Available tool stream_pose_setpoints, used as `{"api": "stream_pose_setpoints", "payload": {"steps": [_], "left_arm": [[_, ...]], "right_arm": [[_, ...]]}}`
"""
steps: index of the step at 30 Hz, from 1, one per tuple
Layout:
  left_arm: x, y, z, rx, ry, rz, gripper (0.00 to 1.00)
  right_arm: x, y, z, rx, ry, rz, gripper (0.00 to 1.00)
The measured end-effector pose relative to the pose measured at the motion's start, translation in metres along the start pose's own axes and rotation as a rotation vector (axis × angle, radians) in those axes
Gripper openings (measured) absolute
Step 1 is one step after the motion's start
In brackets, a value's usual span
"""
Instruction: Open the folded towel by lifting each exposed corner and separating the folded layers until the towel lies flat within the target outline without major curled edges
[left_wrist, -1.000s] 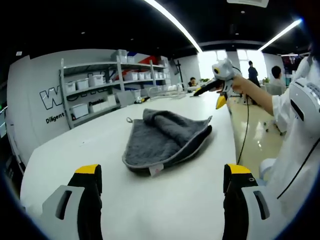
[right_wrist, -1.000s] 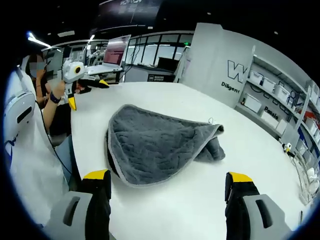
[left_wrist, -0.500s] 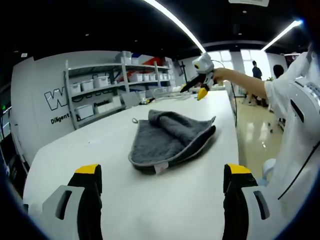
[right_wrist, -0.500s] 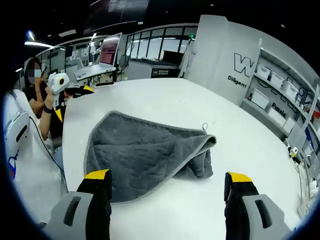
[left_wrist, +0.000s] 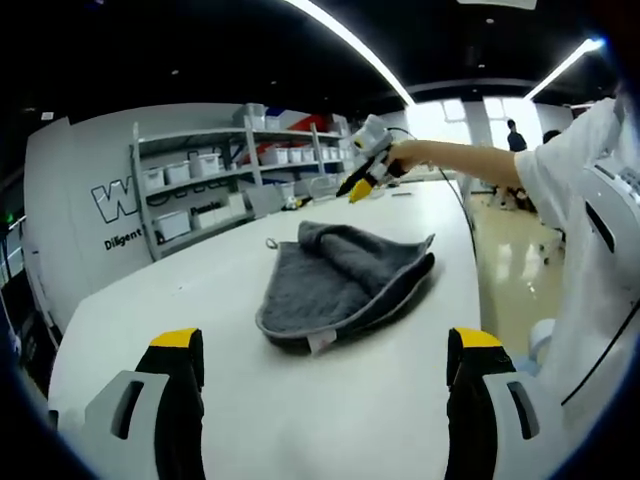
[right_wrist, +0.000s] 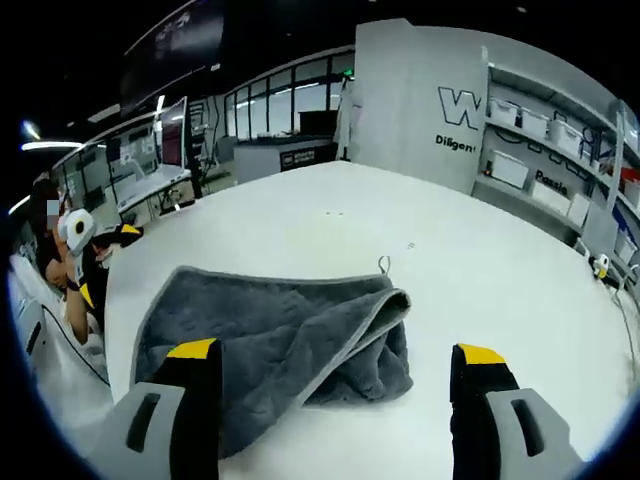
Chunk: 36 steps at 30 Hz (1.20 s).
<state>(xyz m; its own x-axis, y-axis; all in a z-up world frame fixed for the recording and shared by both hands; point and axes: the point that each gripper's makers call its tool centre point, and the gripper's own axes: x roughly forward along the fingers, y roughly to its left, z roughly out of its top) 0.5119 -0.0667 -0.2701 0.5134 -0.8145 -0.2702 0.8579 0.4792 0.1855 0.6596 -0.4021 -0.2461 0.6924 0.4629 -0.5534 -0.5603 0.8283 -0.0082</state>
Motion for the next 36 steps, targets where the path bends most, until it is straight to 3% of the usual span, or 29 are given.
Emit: {"api": "stream_pose_setpoints", "payload": {"steps": [12, 17, 20, 26, 30, 36], "left_arm": [[-0.002, -0.01, 0.008, 0.014, -0.02, -0.021, 0.99], [-0.002, -0.012, 0.003, 0.01, -0.011, -0.027, 0.99], [-0.003, -0.012, 0.002, 0.004, -0.016, -0.026, 0.99], [-0.003, -0.01, 0.0, -0.003, -0.019, -0.023, 0.99], [-0.001, -0.011, 0.0, -0.005, -0.021, -0.024, 0.99], [0.001, -0.014, -0.002, -0.011, -0.022, -0.029, 0.99]], "right_arm": [[0.066, -0.019, -0.008, 0.115, -0.001, -0.036, 0.86], [0.08, -0.024, -0.007, 0.165, -0.022, -0.048, 0.79], [0.084, -0.029, -0.006, 0.201, -0.036, -0.06, 0.7], [0.083, -0.033, -0.019, 0.215, 0.005, -0.079, 0.51], [0.079, -0.029, -0.017, 0.22, -0.018, -0.063, 0.32], [0.071, -0.025, -0.012, 0.188, -0.044, -0.058, 0.11]]}}
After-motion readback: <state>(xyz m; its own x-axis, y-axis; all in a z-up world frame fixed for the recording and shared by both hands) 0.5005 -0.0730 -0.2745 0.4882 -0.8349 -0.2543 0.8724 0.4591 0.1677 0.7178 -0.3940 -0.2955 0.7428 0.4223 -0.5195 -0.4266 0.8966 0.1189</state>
